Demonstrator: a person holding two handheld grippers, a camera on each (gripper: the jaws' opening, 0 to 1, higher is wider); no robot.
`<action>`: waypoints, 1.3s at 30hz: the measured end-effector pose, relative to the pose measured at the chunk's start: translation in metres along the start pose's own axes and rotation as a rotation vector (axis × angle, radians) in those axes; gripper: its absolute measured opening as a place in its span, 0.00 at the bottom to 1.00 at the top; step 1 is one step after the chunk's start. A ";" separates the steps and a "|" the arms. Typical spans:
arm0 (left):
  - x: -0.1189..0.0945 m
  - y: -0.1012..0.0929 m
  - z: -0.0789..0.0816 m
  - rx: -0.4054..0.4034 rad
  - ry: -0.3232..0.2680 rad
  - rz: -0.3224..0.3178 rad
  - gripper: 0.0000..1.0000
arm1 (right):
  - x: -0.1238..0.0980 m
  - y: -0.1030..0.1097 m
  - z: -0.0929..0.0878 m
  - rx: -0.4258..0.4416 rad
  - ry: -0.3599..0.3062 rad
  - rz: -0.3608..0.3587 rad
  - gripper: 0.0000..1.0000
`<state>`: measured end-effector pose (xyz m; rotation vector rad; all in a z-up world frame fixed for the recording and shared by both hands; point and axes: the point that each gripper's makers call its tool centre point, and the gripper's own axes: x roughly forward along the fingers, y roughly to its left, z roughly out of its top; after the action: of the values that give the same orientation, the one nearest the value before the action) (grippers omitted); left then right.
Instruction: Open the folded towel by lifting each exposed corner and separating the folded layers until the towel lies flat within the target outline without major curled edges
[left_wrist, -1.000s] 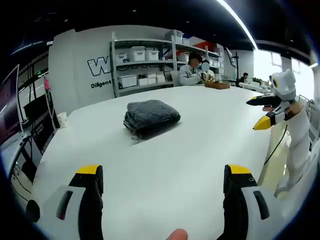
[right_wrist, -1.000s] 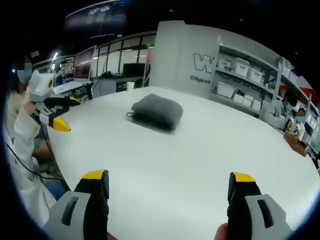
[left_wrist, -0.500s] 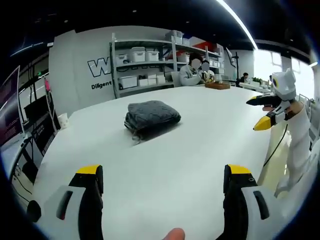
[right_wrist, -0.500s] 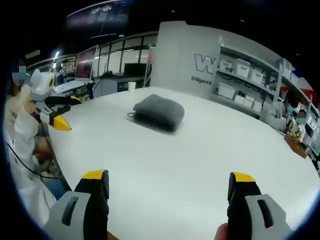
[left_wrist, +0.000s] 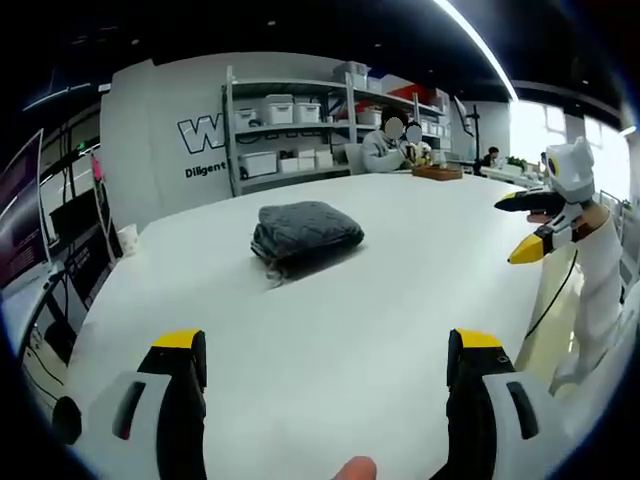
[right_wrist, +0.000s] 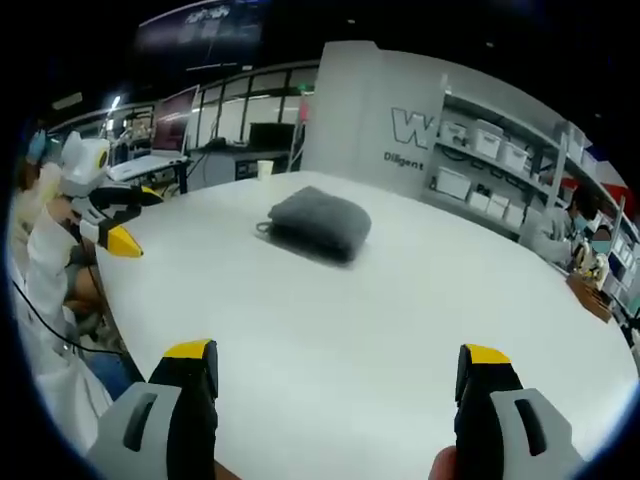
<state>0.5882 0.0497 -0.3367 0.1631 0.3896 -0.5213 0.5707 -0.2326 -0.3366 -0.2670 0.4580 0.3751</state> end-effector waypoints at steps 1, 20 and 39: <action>0.000 0.000 0.000 -0.002 0.001 -0.001 1.00 | 0.000 0.000 0.000 -0.001 0.003 0.001 0.99; -0.001 0.006 0.001 -0.023 -0.013 0.017 1.00 | 0.002 -0.001 -0.001 0.005 0.005 0.002 0.99; -0.003 0.010 -0.002 -0.027 -0.015 0.030 1.00 | 0.002 -0.004 -0.003 0.013 0.013 -0.014 0.99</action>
<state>0.5902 0.0599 -0.3367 0.1386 0.3787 -0.4868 0.5729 -0.2367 -0.3400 -0.2598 0.4708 0.3570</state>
